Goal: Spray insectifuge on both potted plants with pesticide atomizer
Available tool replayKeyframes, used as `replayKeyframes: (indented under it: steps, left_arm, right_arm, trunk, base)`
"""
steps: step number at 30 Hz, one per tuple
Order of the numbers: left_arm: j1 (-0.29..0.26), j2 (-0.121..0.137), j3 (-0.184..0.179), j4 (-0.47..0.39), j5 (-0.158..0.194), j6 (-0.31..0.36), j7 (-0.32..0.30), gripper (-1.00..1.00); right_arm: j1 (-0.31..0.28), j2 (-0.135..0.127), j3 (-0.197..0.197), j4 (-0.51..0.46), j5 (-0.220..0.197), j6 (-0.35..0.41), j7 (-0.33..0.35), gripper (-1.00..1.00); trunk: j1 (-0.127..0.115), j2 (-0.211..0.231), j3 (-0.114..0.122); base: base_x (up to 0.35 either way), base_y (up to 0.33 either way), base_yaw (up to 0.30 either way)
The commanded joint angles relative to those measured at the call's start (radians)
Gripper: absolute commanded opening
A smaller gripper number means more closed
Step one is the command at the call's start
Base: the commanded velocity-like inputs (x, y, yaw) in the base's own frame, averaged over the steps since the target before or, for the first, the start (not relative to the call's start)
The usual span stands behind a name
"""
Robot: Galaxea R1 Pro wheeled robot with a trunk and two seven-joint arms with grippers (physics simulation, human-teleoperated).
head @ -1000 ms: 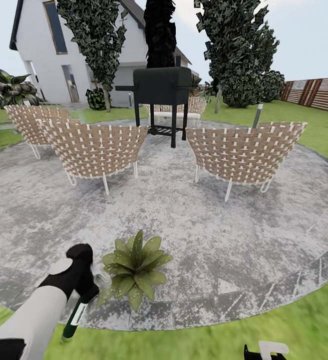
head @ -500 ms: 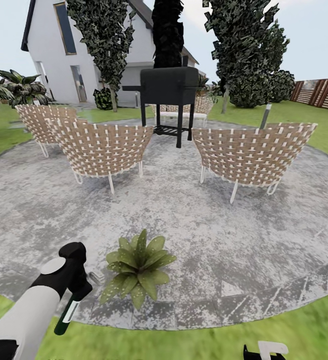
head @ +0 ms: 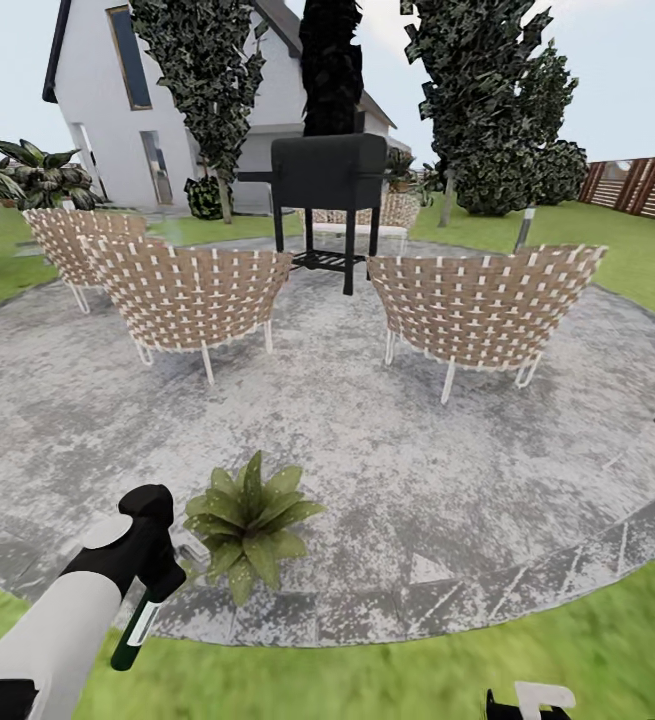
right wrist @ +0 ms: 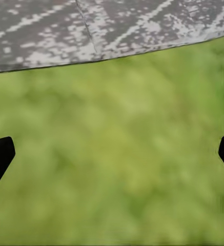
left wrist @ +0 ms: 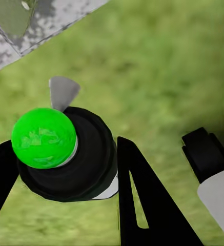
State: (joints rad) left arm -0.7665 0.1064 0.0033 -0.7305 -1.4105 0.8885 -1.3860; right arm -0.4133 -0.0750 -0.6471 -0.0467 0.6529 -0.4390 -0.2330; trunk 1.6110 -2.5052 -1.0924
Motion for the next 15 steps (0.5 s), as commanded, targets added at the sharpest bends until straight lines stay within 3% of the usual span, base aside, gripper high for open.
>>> replayKeyframes:
  steps: [1,8,15]
  left_arm:
    - [-0.001,0.000,0.001,-0.001,-0.008,0.010,-0.011,-1.00]
    - [-0.001,-0.001,0.004,-0.001,-0.003,0.011,-0.011,-1.00]
    - [-0.001,-0.001,0.006,-0.002,-0.001,0.012,-0.011,-1.00]
  right_arm:
    - [-0.001,0.000,-0.006,0.002,0.011,-0.003,-0.005,1.00]
    - [-0.001,0.001,-0.005,0.002,0.011,-0.003,-0.005,1.00]
    - [-0.001,0.003,-0.005,0.002,0.011,-0.003,-0.005,1.00]
  trunk:
    - [0.000,0.000,-0.001]
    - [0.000,0.000,-0.001]
    - [0.000,0.000,-0.001]
  base:
    - [-0.006,-0.269,0.000]
    - [0.092,-0.272,0.002]
    - [0.149,-0.274,0.242]
